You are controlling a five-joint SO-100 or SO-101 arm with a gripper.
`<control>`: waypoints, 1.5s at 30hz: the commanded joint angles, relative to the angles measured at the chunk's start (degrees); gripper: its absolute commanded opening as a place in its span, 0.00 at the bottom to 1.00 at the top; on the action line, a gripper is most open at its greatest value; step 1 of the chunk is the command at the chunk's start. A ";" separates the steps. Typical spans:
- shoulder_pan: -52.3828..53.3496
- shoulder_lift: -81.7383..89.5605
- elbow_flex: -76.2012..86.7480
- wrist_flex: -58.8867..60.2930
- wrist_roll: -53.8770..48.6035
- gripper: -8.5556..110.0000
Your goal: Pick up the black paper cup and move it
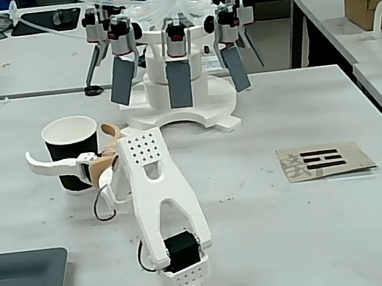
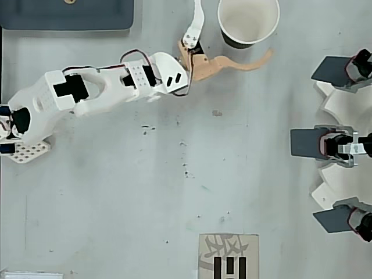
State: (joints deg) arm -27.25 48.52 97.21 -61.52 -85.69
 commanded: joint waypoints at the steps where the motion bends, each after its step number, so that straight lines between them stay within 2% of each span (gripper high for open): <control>1: -0.53 0.09 -5.54 1.58 0.62 0.49; 19: -2.37 -3.25 -10.81 5.62 1.76 0.49; 30: -2.55 -2.99 -10.81 6.15 1.49 0.41; 45: -2.37 -1.58 -10.81 6.06 1.76 0.34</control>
State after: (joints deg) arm -29.27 43.86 89.03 -55.37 -84.38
